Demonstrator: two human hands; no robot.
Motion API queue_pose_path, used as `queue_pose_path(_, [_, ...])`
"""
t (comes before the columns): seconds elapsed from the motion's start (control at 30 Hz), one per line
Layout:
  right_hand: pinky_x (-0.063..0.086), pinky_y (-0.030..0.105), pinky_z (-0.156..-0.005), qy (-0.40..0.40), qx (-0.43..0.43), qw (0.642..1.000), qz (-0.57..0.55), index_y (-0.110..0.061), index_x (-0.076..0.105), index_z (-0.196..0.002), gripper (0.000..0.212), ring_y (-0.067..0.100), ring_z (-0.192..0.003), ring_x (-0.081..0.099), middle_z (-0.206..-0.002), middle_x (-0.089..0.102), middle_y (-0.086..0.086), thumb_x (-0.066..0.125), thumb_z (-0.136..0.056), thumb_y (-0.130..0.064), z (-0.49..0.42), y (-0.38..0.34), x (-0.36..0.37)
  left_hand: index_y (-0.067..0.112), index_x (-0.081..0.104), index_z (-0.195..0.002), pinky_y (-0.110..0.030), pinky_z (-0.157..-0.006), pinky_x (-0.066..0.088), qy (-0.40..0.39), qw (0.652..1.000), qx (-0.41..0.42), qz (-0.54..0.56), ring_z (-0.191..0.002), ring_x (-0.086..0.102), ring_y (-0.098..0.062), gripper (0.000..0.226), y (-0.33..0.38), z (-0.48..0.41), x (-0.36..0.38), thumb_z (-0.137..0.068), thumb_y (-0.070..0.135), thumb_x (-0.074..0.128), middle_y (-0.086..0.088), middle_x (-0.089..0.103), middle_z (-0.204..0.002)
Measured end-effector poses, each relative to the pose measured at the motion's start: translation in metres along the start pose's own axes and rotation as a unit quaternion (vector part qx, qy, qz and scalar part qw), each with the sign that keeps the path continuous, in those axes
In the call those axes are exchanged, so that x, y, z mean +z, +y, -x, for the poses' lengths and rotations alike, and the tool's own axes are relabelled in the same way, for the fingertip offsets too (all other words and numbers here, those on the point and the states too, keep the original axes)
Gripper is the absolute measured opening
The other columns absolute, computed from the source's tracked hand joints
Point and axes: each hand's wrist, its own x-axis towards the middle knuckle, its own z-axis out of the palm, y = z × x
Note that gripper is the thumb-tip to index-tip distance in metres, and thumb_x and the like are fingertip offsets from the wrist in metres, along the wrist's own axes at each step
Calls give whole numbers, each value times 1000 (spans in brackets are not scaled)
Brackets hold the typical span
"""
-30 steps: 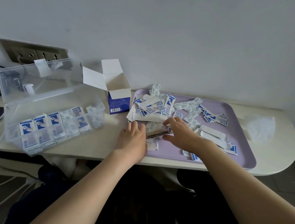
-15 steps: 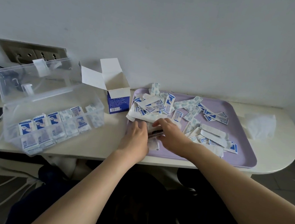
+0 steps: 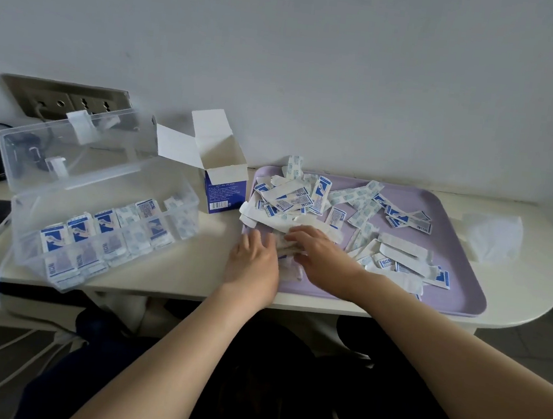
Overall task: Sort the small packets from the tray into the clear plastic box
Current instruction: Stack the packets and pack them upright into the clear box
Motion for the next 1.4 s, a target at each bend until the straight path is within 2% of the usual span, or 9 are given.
queue_pose_path(0.13, [27, 25, -106, 7, 4, 1000, 4, -4, 39, -136, 43, 24, -131, 36, -141, 37, 11, 43, -93, 2, 0, -6, 6, 6, 30, -129, -32, -103, 29, -18, 1000, 6, 11, -127, 30, -31, 42, 1, 1, 4, -89, 8, 41, -15, 33, -131])
queue_pose_path(0.27, [36, 29, -104, 26, -30, 998, 54, -3, 57, -119, 30, 23, -128, 41, -137, 43, 9, 42, -93, 3, 0, -6, 0, 8, 34, -129, -33, -101, 31, 0, 1000, 22, 14, -125, 33, -30, 35, -2, -1, 4, -94, 11, 40, -15, 36, -130])
queue_pose_path(0.43, [49, 43, -77, 143, -59, 987, 45, -7, 62, -104, 17, 28, -97, 57, -107, 61, 7, 48, -95, -5, -1, -19, -17, 10, 42, -119, -34, -69, 38, 52, 991, 39, 117, -94, 55, -30, 20, -7, -1, -12, -101, 15, 34, -13, 57, -108])
queue_pose_path(0.57, [49, 45, -70, 105, -36, 993, 39, -9, 53, -111, 17, 31, -86, 60, -110, 60, 7, 43, -98, -13, 3, -32, -19, 11, 37, -114, -33, -60, 34, 48, 987, 40, 148, -72, 47, -25, 17, -17, 8, -24, -98, 8, 38, -11, 56, -92])
queue_pose_path(0.7, [50, 41, -73, 46, -25, 998, 35, -8, 49, -113, 17, 28, -85, 60, -110, 62, 8, 45, -97, -11, 5, -41, -14, 15, 38, -120, -34, -61, 37, 14, 993, 42, 114, -76, 53, -29, 25, -30, 15, -31, -96, 7, 36, -13, 56, -91])
queue_pose_path(0.83, [51, 27, -73, 14, -33, 999, 34, -13, 51, -122, 38, 14, -85, 64, -107, 68, 2, 49, -88, 5, 7, -48, -11, 27, 46, -126, -33, -68, 42, -14, 993, 47, 111, -85, 58, -29, 35, -49, 24, -37, -97, 10, 35, -11, 61, -101])
queue_pose_path(1.0, [45, 30, -73, 29, -108, 989, 93, -15, 56, -120, 27, 21, -93, 62, -109, 64, 2, 47, -95, -11, 8, -64, -5, 27, 39, -93, -27, -53, 33, -34, 995, 32, 91, -78, 54, -25, 14, -71, 36, -44, -100, 16, 33, -5, 55, -90])
queue_pose_path(1.13, [38, 27, -63, 61, -89, 990, 85, -17, 63, -106, 19, 22, -85, 61, -98, 67, -2, 47, -97, -21, 9, -77, -1, 21, 44, -92, -31, -55, 32, -37, 995, 31, 91, -76, 56, -28, 13, -85, 46, -45, -100, 17, 35, -5, 49, -79])
queue_pose_path(1.4, [49, 34, -72, -31, -41, 999, -18, -12, 56, -106, 18, 18, -68, 57, -81, 60, -5, 41, -98, -20, 4, -105, 18, 20, 46, -99, -34, -62, 38, 103, 990, 25, 89, -81, 58, -30, 9, -111, 73, -64, -100, 16, 38, -5, 59, -85])
